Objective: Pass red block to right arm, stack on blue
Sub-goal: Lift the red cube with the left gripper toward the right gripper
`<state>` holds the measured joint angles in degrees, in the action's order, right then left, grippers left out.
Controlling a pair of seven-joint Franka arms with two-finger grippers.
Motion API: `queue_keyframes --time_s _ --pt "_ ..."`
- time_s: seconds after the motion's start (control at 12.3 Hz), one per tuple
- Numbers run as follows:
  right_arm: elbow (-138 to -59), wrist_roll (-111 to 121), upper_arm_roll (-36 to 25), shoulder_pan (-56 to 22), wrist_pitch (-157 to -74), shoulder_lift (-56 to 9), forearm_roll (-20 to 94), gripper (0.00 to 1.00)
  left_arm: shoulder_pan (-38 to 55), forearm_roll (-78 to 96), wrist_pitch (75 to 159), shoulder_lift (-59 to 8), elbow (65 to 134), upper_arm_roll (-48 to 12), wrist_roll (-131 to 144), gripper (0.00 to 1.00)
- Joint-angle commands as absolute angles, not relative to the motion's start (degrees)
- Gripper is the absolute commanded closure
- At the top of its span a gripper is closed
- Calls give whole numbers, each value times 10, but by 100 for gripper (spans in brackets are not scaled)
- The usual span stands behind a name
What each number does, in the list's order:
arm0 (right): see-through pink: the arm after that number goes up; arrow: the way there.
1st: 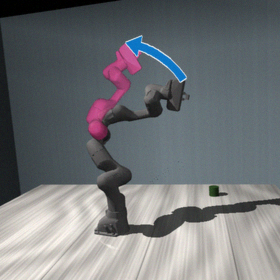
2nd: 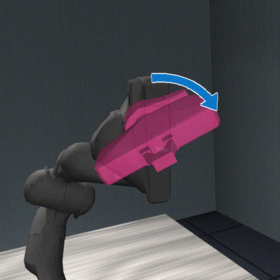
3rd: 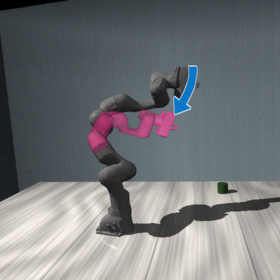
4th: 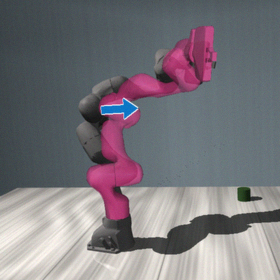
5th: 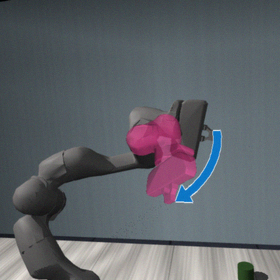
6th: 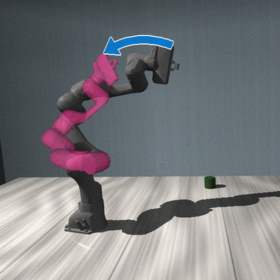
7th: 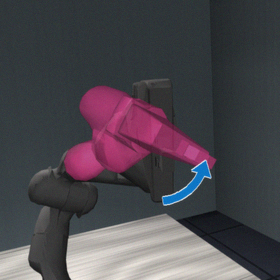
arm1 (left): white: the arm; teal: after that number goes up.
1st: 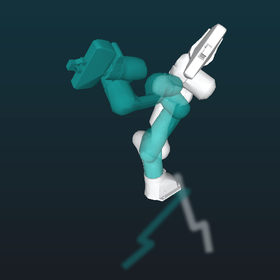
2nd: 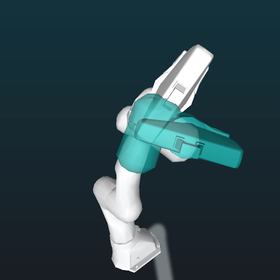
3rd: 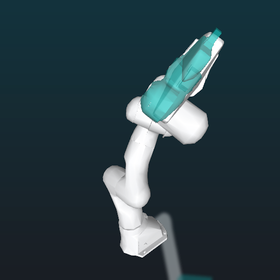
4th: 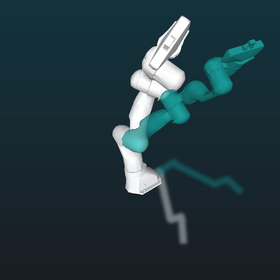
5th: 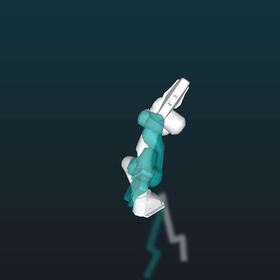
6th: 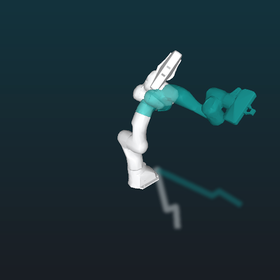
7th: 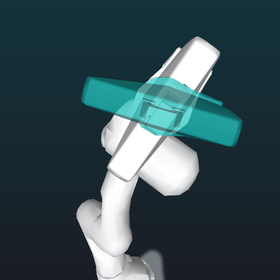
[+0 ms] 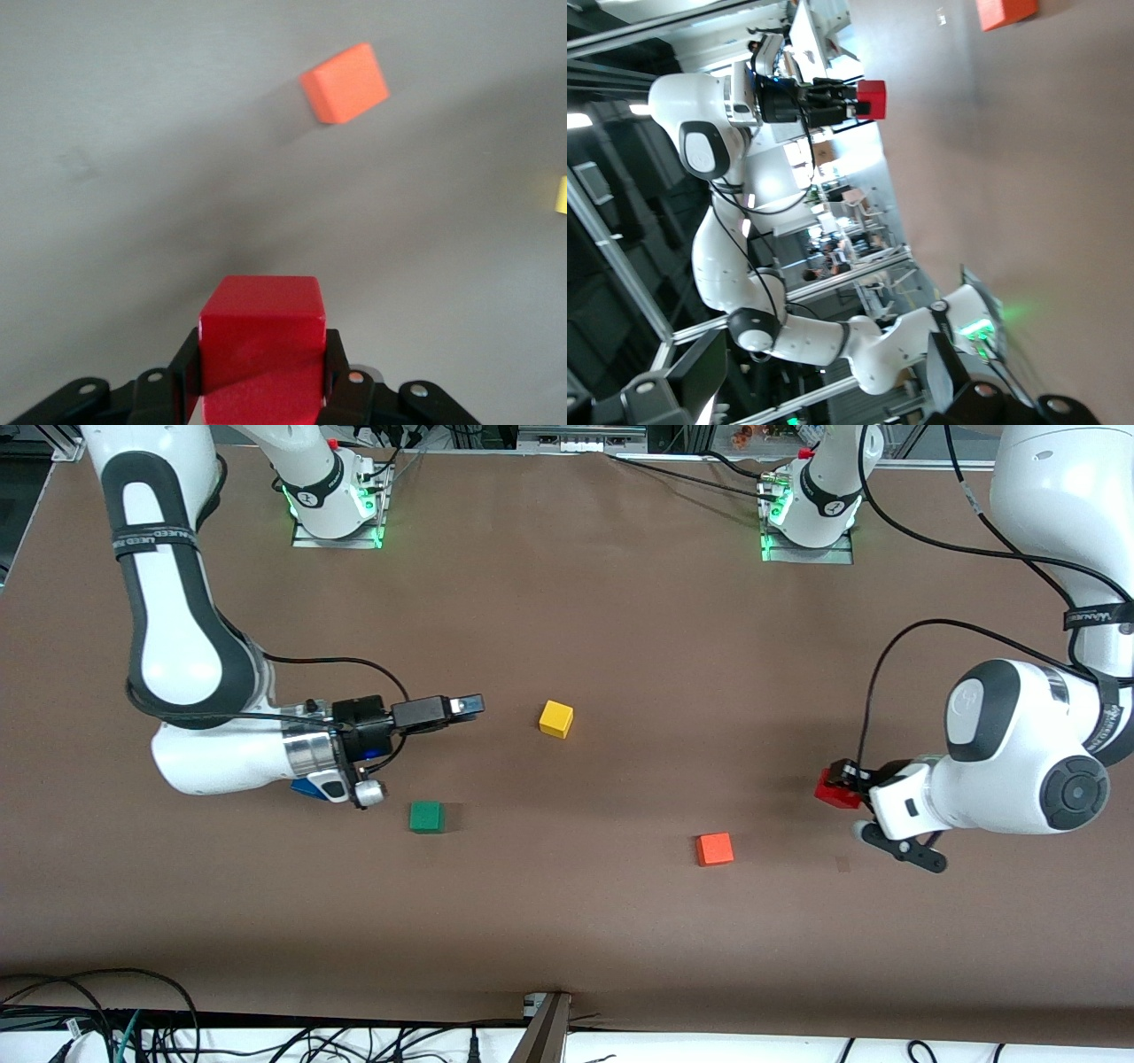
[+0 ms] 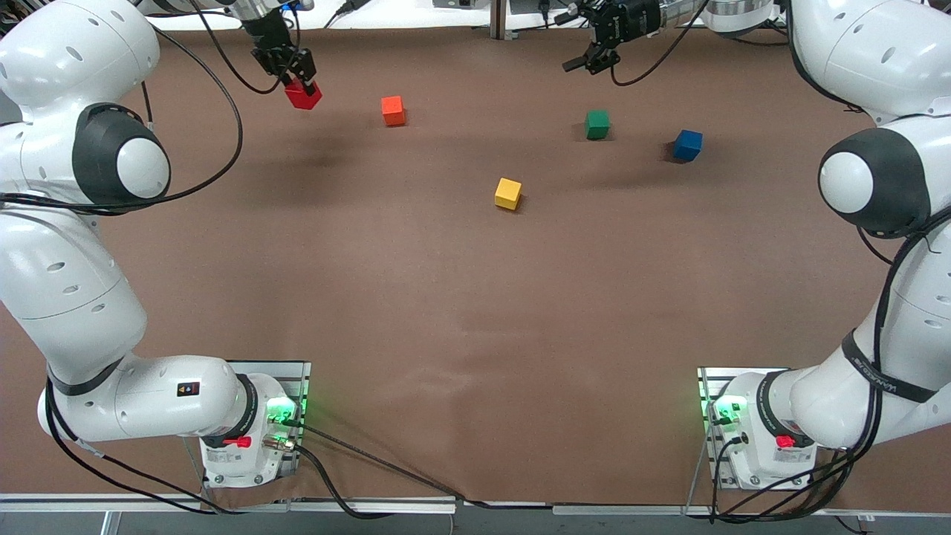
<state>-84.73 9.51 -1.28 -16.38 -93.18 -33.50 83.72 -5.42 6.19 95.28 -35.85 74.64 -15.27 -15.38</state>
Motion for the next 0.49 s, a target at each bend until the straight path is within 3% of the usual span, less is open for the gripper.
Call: queue_keyframes --time_s 0.0,0.41 --pt "-850 105 -14 -179 -953 -341 869 0 -63 135 928 -338 745 -159 -177 100" --pt "-859 104 -14 -228 -1008 -351 944 0 -83 282 924 -352 746 -156 -355 100"
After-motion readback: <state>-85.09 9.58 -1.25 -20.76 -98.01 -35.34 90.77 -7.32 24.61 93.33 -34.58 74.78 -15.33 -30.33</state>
